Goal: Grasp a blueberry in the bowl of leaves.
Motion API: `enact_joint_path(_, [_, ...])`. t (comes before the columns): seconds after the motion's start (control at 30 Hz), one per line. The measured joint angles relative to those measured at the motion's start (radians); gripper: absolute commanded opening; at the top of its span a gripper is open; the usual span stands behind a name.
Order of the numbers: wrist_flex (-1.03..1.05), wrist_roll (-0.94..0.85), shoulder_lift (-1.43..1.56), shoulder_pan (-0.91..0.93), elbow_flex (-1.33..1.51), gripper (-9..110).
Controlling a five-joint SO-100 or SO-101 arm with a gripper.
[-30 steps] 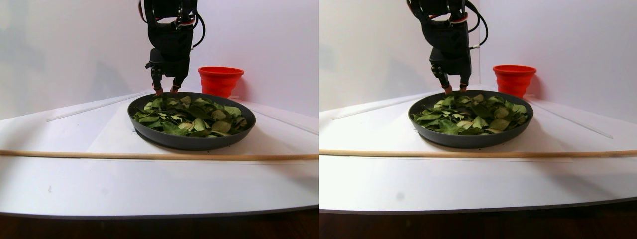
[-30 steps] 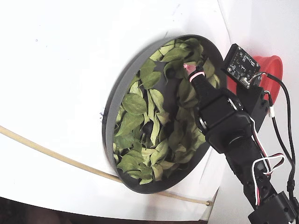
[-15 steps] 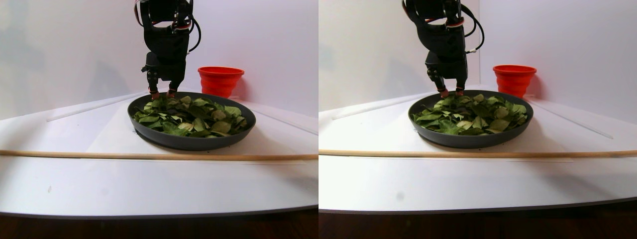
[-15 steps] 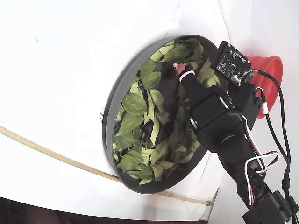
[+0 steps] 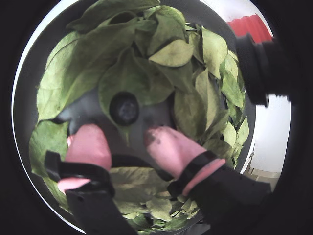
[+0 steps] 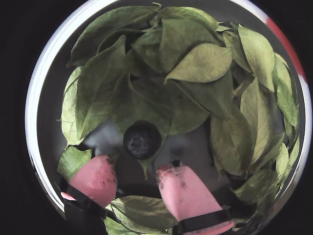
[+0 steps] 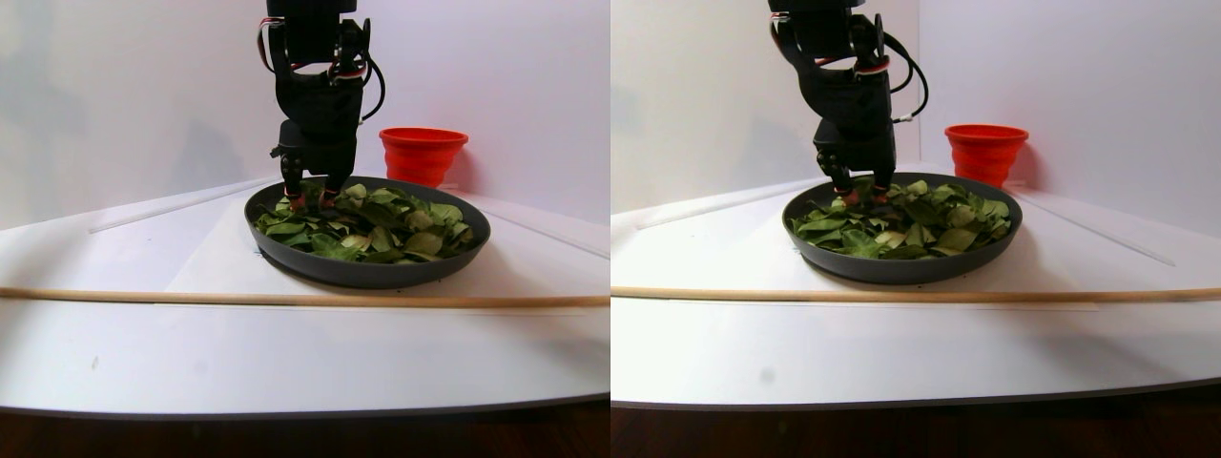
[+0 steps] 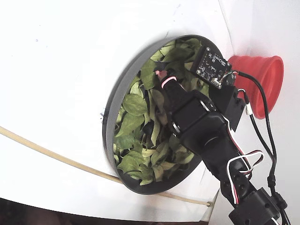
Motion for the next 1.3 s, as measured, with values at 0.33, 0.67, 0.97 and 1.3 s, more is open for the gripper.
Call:
enact_joint_path(0.33, [0.0, 0.002, -0.009, 0.0, -0.038, 16])
enact_joint_path(0.67, [-0.034, -0.002, -0.052, 0.002, -0.069, 16])
enact_joint_path(0.97, [-0.037, -0.002, -0.064, 0.005, -0.075, 16])
enact_joint_path(1.3, [-0.054, 0.0, -0.083, 0.011, -0.075, 13])
